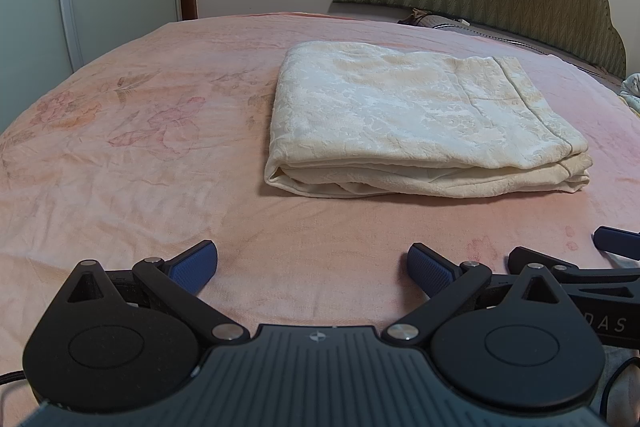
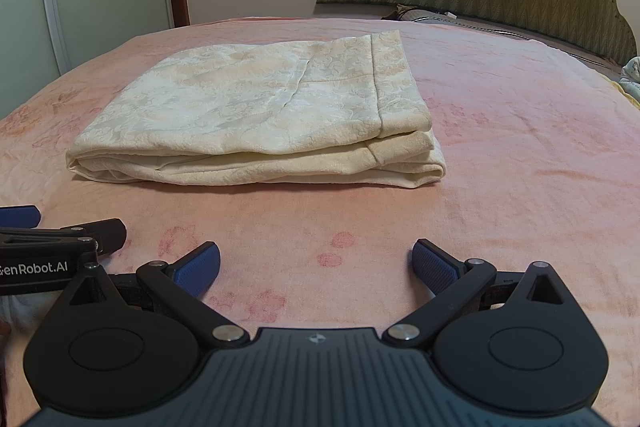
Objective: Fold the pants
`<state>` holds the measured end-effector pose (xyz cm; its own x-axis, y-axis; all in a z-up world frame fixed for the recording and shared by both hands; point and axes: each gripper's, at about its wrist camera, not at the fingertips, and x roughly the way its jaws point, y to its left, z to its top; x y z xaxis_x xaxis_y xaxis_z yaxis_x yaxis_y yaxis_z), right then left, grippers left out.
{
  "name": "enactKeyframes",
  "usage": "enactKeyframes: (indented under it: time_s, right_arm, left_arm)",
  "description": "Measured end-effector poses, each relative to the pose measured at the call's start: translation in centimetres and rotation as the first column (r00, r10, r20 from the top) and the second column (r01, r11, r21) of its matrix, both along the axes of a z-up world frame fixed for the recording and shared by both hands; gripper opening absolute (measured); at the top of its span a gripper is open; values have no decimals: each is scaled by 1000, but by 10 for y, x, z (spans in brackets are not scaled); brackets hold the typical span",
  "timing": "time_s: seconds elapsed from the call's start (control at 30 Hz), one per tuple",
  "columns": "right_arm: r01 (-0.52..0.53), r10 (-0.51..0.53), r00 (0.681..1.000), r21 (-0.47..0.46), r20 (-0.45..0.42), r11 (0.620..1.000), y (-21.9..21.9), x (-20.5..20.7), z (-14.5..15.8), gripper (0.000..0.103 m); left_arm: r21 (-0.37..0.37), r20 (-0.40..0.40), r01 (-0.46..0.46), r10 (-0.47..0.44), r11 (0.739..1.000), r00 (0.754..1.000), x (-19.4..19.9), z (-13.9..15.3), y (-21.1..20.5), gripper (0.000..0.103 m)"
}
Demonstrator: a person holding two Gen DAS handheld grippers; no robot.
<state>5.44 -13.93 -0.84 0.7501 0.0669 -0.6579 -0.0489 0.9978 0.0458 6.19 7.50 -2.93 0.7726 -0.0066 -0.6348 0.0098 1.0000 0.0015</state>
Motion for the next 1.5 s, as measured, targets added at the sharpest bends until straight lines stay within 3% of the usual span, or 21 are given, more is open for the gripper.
enactKeyframes:
  time_s: [1.07, 1.33, 1.5]
  right_arm:
    - [0, 0, 1000, 0, 0, 1000, 0, 0, 0, 103]
    - [19, -19, 999, -3, 38, 1000, 6, -21, 20, 103]
    - [12, -13, 1000, 24, 19, 1000, 11, -20, 24, 103]
  left_arm:
    - [10, -9, 8, -8, 1000, 1000, 1, 1, 0, 103]
    - [111, -7, 17, -16, 994, 1000, -13, 15, -7, 103]
    - [114, -14, 3, -2, 993, 1000, -15, 18, -7, 103]
